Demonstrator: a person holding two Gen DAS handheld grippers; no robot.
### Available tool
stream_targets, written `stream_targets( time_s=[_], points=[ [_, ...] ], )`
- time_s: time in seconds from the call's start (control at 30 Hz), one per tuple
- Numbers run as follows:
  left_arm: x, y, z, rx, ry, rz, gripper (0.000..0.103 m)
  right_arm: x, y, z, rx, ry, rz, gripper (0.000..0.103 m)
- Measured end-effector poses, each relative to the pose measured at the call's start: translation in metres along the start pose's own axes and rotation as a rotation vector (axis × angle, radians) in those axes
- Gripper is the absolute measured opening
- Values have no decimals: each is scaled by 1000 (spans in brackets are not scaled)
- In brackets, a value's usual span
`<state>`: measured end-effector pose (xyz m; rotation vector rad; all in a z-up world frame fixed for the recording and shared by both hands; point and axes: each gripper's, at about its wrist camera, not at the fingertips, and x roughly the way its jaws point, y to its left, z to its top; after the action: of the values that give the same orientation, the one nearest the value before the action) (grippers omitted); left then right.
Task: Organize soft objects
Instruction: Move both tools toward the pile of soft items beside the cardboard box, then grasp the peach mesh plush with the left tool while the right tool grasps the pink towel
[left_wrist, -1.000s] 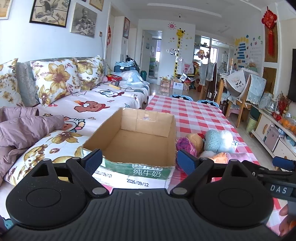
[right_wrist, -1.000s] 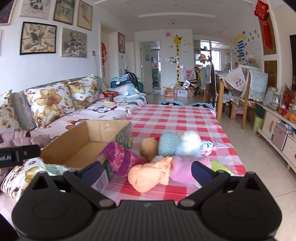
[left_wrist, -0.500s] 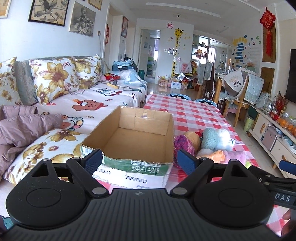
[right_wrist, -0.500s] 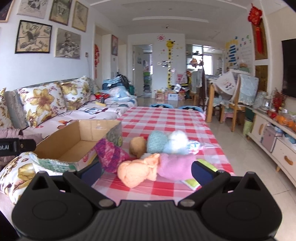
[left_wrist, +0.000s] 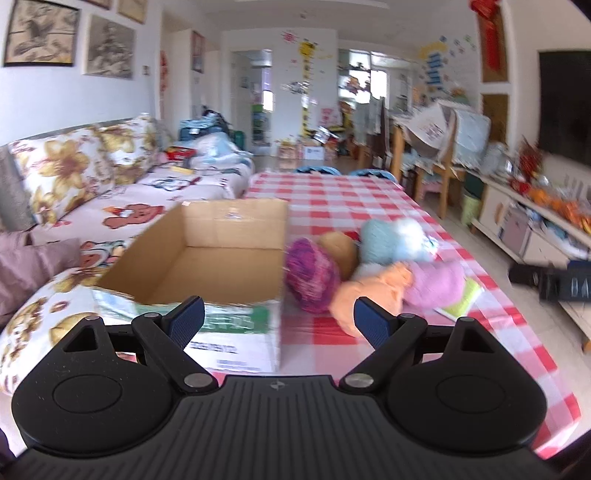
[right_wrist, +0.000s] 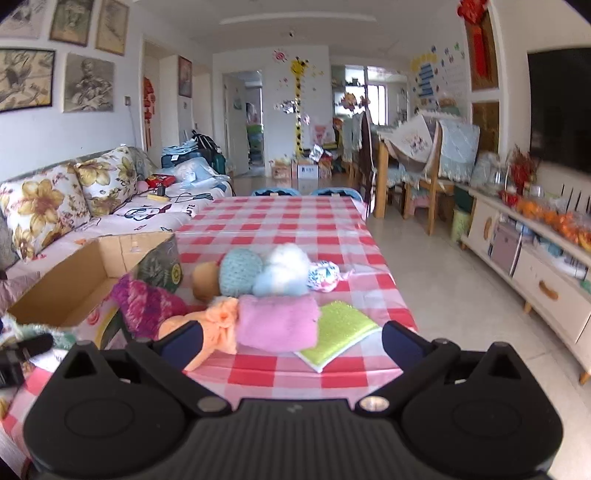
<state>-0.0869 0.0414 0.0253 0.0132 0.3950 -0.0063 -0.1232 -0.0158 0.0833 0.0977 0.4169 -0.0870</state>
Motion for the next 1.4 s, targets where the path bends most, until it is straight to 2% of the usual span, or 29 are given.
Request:
stream_targets(
  time_s=[0.13,0.23,0.33,0.53,0.63,0.8,1.0,1.2,1.3,1.4],
  points=[
    [7,-14,0,65,10,-68,103,17,-18,4,31,43,-4,102],
    [12,-24,0,116,-2,-97,103,33,-29,7,33,92,-33,102],
    [19,-25,0,155,-12,-125,103,49,-43,9,89,140,-38,102],
    [31,-32,-7,241,-21,-140,103,70,-51,15,142,164,29,102],
    [38,-33,-8,274,-12,-130,103,80,-45,17,126,175,68,102],
    [45,-27,-7,273,-6,-135,103,101,-28,21,51,202,140,102],
    [55,-33,0,297,-2,-142,103,129,-12,20,-79,215,152,102],
    [56,-42,0,305,20,-158,103,155,-13,16,-59,276,202,102],
    [56,-46,0,340,28,-173,103,162,-9,13,-73,297,211,102],
    [54,-48,-4,330,51,-187,103,166,-5,11,-91,308,201,102]
  ],
)
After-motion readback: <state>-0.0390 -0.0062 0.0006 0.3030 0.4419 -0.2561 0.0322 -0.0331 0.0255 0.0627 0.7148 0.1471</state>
